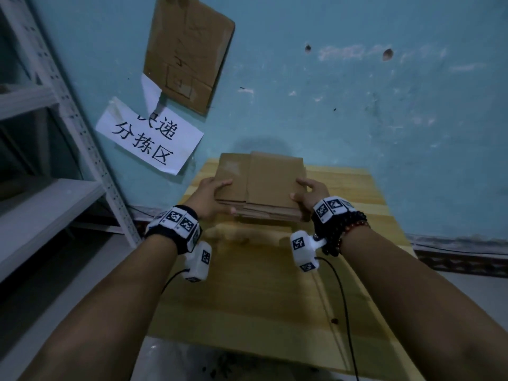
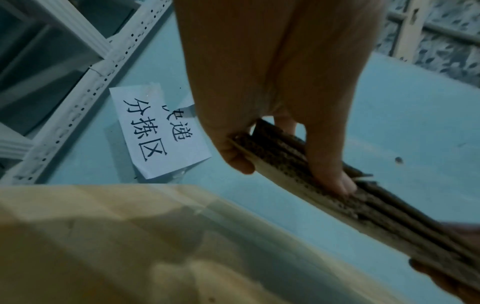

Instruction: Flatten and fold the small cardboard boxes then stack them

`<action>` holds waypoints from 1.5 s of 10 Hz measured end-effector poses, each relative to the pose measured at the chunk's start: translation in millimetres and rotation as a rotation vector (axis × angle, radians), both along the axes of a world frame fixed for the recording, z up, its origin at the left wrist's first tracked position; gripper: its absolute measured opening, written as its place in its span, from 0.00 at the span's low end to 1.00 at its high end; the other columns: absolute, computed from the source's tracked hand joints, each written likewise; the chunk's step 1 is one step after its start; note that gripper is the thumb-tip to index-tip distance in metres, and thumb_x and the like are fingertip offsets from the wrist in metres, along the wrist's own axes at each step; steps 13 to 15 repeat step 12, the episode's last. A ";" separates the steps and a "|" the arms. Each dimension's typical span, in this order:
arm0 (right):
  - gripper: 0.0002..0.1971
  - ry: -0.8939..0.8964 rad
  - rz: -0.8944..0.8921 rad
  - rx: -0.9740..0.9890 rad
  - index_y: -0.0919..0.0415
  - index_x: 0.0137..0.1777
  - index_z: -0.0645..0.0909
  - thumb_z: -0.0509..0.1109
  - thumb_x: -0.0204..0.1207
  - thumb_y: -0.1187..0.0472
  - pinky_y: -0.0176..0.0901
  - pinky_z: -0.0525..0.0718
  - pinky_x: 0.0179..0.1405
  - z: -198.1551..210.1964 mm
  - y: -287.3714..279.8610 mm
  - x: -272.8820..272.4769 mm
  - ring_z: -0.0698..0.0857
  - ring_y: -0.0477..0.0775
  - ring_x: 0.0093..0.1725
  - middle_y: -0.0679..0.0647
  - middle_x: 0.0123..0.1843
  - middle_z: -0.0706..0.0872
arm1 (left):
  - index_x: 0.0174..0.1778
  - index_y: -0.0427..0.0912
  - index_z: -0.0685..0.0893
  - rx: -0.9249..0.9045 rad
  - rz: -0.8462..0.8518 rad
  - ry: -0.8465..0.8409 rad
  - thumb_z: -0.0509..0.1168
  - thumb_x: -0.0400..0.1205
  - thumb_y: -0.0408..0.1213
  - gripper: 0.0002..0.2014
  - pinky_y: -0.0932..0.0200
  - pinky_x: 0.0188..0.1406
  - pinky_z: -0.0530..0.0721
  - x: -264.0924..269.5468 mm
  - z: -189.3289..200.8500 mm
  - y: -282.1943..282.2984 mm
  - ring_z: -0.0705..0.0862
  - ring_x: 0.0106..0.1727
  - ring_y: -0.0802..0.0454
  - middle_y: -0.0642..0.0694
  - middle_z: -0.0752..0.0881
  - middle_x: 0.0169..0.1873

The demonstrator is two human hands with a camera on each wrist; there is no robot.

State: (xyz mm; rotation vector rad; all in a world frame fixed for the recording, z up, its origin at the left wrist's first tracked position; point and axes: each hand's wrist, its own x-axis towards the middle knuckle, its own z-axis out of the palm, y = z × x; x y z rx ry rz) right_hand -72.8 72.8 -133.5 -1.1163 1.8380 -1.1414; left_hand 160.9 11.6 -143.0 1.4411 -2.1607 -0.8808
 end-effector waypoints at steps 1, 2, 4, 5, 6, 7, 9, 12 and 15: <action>0.21 0.041 -0.002 -0.007 0.60 0.70 0.78 0.70 0.76 0.68 0.47 0.83 0.51 -13.2 -33.8 12.8 0.83 0.62 0.52 0.61 0.61 0.83 | 0.76 0.41 0.70 -0.037 0.059 0.014 0.75 0.71 0.33 0.36 0.50 0.80 0.63 9.3 -7.3 -22.9 0.67 0.76 0.40 0.37 0.64 0.76; 0.18 0.178 0.053 0.059 0.60 0.67 0.80 0.70 0.76 0.65 0.45 0.81 0.59 -30.8 -65.3 21.0 0.82 0.63 0.58 0.64 0.69 0.80 | 0.78 0.40 0.66 0.012 0.046 -0.105 0.73 0.74 0.34 0.36 0.55 0.78 0.63 14.7 -13.4 -42.1 0.66 0.76 0.41 0.37 0.64 0.76; 0.41 0.614 0.438 0.292 0.62 0.80 0.61 0.75 0.70 0.50 0.48 0.71 0.74 -50.3 -89.4 31.7 0.68 0.63 0.76 0.62 0.79 0.64 | 0.81 0.41 0.60 0.117 0.007 -0.344 0.77 0.70 0.34 0.45 0.58 0.77 0.60 32.4 -42.2 -67.3 0.62 0.79 0.42 0.39 0.61 0.77; 0.46 0.913 0.580 0.405 0.60 0.80 0.58 0.75 0.67 0.44 0.56 0.69 0.74 -48.4 -99.8 37.4 0.64 0.66 0.77 0.65 0.79 0.59 | 0.78 0.42 0.66 0.037 0.058 -0.424 0.78 0.69 0.34 0.42 0.56 0.76 0.63 33.1 -45.6 -79.6 0.66 0.76 0.39 0.38 0.66 0.74; 0.33 1.138 0.616 0.402 0.63 0.71 0.71 0.74 0.71 0.46 0.52 0.78 0.61 -48.5 -112.4 45.6 0.76 0.63 0.67 0.63 0.70 0.73 | 0.75 0.43 0.72 -0.060 0.155 -0.590 0.77 0.70 0.39 0.37 0.52 0.75 0.66 23.9 -42.2 -84.7 0.67 0.72 0.36 0.35 0.67 0.70; 0.21 1.129 0.591 0.391 0.67 0.66 0.76 0.71 0.75 0.58 0.48 0.80 0.55 -53.8 -122.3 49.5 0.81 0.62 0.61 0.63 0.64 0.79 | 0.67 0.35 0.79 -0.100 0.174 -0.615 0.71 0.76 0.32 0.22 0.51 0.66 0.75 14.0 -42.9 -92.6 0.78 0.66 0.38 0.34 0.78 0.65; 0.15 1.100 0.487 0.339 0.68 0.64 0.77 0.65 0.80 0.64 0.49 0.80 0.58 -56.6 -126.4 49.2 0.81 0.64 0.61 0.66 0.64 0.78 | 0.57 0.29 0.84 -0.107 0.160 -0.678 0.58 0.81 0.24 0.13 0.53 0.62 0.78 8.7 -38.7 -101.0 0.82 0.59 0.38 0.32 0.83 0.58; 0.34 0.786 0.394 0.245 0.56 0.82 0.52 0.64 0.80 0.56 0.51 0.63 0.77 -52.3 -75.3 35.2 0.59 0.65 0.81 0.61 0.84 0.49 | 0.49 0.29 0.86 -0.093 0.185 -0.577 0.62 0.81 0.32 0.11 0.52 0.55 0.81 11.5 -22.9 -83.6 0.84 0.53 0.38 0.32 0.85 0.51; 0.34 0.786 0.394 0.245 0.56 0.82 0.52 0.64 0.80 0.56 0.51 0.63 0.77 -52.3 -75.3 35.2 0.59 0.65 0.81 0.61 0.84 0.49 | 0.49 0.29 0.86 -0.093 0.185 -0.577 0.62 0.81 0.32 0.11 0.52 0.55 0.81 11.5 -22.9 -83.6 0.84 0.53 0.38 0.32 0.85 0.51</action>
